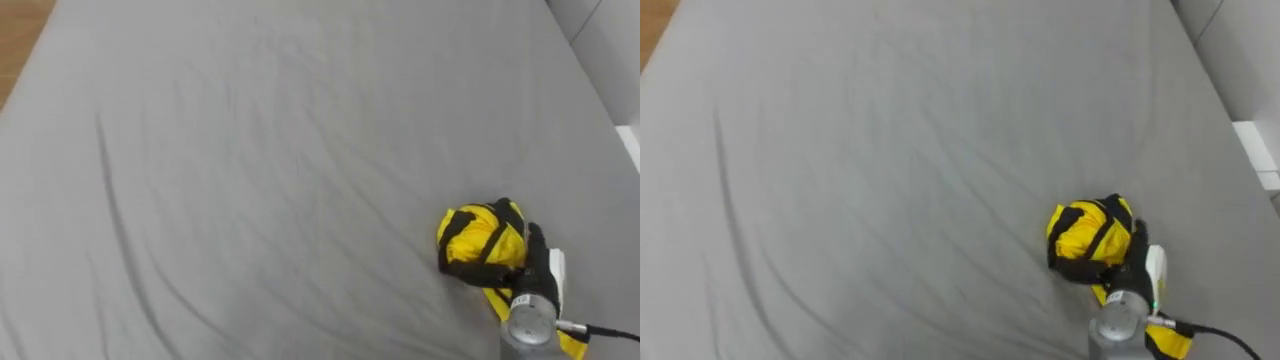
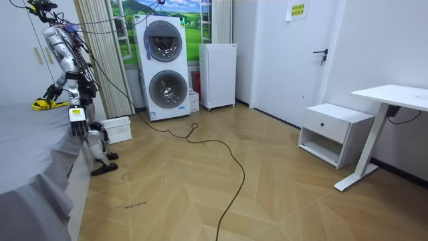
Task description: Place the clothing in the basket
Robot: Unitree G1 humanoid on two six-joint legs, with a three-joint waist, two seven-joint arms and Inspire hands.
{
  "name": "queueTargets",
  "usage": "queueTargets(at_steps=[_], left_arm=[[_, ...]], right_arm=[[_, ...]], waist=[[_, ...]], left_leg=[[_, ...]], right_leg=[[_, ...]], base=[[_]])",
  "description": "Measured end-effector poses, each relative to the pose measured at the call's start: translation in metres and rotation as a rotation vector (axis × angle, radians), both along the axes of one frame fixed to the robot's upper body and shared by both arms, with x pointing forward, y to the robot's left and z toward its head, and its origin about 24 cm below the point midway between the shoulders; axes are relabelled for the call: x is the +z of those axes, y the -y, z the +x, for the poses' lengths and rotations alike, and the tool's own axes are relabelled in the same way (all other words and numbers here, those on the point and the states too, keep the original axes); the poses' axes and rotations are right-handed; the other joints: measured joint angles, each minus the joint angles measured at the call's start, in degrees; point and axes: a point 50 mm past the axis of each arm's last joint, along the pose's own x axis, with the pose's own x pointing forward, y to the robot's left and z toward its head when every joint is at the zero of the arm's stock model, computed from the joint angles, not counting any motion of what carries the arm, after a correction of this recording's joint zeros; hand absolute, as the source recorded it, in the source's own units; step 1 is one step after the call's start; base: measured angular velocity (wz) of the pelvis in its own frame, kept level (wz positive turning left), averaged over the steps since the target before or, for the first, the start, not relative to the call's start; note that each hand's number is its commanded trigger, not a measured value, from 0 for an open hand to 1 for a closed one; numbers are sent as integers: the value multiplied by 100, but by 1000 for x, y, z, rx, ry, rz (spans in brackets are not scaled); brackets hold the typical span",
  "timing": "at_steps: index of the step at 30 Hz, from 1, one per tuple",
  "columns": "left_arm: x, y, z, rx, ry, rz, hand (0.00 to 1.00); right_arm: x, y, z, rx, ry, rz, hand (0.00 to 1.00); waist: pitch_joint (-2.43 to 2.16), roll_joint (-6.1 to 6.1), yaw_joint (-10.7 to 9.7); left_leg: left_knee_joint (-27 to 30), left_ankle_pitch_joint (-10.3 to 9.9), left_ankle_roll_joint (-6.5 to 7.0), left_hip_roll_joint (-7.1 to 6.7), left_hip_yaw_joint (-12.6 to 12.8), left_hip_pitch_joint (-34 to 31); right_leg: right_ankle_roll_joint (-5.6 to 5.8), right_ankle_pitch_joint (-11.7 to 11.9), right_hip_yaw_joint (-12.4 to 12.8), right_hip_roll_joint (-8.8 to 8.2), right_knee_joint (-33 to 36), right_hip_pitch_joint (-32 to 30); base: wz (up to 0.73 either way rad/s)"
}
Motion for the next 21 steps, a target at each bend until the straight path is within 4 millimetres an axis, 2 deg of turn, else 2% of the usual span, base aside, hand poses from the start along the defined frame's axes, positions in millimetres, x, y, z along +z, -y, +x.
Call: queueTargets(at_steps=[4,10,11,12,13,17,21], left_arm=[[1,-4,0,-4,1,11,0],[2,-3,3,-12,16,-5,0],[2,-3,4,-13,19,-8,0],[2,-3,4,-13,19,-8,0],[1,-3,3,-13,14,-9,0],[0,-6,-3,-16,-14,-32,0],[-1,-5,-2,-21,-29,-59,0]], right_arm=[[6,9,9,-53,20,1,0],[1,19,5,-85,-18,-18,0],[0,21,5,-90,-29,-23,71],[0,21,7,-92,-35,-24,95],[0,22,10,-95,-42,-26,100],[4,22,19,-89,-30,-5,100],[-1,34,16,-103,-85,16,100]], waist=[[-14,16,21],[-17,16,135],[-17,16,144],[-17,15,147],[-17,17,146],[-16,19,162],[-11,23,293]], left_leg=[[31,19,0,0,-9,-84],[78,39,14,-8,-7,-234],[77,54,19,-13,-6,-275],[73,65,21,-16,-6,-293],[72,76,24,-22,-6,-324],[74,81,26,-32,-5,-354],[76,81,26,-33,-7,-370]], right_leg=[[3,-3,-103,-2,-69,-3],[7,-8,-269,-46,-65,-77],[7,-8,-273,-52,-54,-121],[7,-7,-272,-57,-42,-147],[7,-8,-271,-66,-17,-189],[7,-29,-258,-82,39,-245],[10,-36,-262,-85,38,-257]], base=[[18],[11],[10],[4],[0],[0],[0]])
